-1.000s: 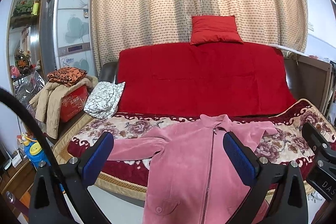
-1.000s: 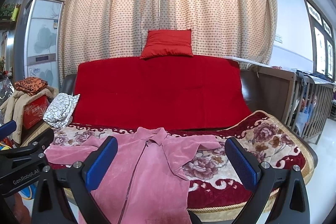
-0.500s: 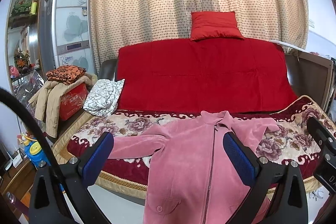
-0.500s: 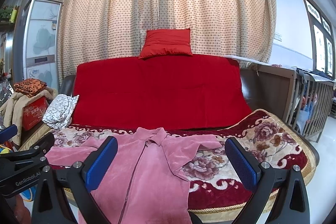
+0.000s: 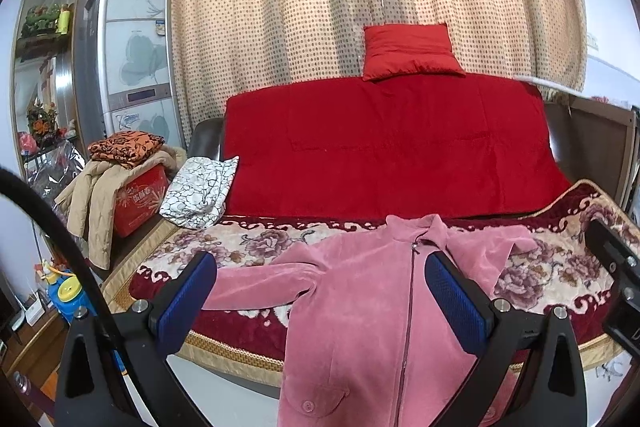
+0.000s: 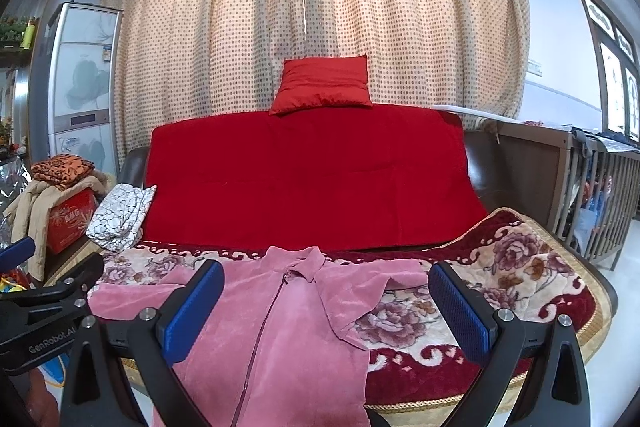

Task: Fold large clothes

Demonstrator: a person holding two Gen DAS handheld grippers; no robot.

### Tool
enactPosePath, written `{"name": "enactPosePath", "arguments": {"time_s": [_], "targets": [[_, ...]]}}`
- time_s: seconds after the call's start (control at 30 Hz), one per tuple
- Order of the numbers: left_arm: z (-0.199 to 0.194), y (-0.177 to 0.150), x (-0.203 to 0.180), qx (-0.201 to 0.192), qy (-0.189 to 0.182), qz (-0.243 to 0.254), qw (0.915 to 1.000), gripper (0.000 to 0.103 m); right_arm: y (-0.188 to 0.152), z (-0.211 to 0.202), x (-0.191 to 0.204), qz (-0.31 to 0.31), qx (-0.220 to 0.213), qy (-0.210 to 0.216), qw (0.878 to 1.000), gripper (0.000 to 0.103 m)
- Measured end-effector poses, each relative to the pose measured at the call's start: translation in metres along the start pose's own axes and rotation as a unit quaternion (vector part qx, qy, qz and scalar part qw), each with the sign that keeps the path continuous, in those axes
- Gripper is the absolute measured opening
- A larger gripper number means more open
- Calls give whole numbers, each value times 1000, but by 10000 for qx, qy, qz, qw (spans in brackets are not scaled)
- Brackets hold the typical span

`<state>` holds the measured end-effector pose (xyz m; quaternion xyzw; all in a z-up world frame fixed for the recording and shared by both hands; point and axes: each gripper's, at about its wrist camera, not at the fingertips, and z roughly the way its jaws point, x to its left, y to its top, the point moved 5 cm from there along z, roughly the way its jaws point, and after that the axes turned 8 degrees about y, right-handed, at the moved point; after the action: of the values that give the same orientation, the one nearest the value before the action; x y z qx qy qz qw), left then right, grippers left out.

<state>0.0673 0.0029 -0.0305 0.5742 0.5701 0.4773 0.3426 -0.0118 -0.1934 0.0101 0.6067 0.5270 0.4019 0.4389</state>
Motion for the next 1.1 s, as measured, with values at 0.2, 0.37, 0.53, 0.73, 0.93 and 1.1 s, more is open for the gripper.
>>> {"name": "enactPosePath", "arguments": {"time_s": [0.2, 0.37, 0.53, 0.73, 0.93, 1.1], "targets": [[39, -19, -13, 349, -251, 139, 9990, 103, -17, 25, -13, 103, 239, 181, 9995, 103], [93, -48, -36, 1034, -547, 133, 9930, 103, -50, 75, -53, 637, 933, 601, 9918, 103], [137, -83, -52, 1748, -548, 365, 9824, 103, -100, 154, -137, 1981, 1894, 850, 9579, 103], [177, -112, -61, 2327, -439, 587, 9698, 103, -164, 241, -229, 4021, 2193, 1097, 8821, 103], [206, -121, -73, 2482, -315, 838, 9646, 103, -185, 304, -267, 5422, 1601, 1555, 8101, 103], [224, -127, -85, 2556, -284, 1063, 9605, 103, -186, 352, -272, 5722, 1577, 1644, 7879, 100]]}}
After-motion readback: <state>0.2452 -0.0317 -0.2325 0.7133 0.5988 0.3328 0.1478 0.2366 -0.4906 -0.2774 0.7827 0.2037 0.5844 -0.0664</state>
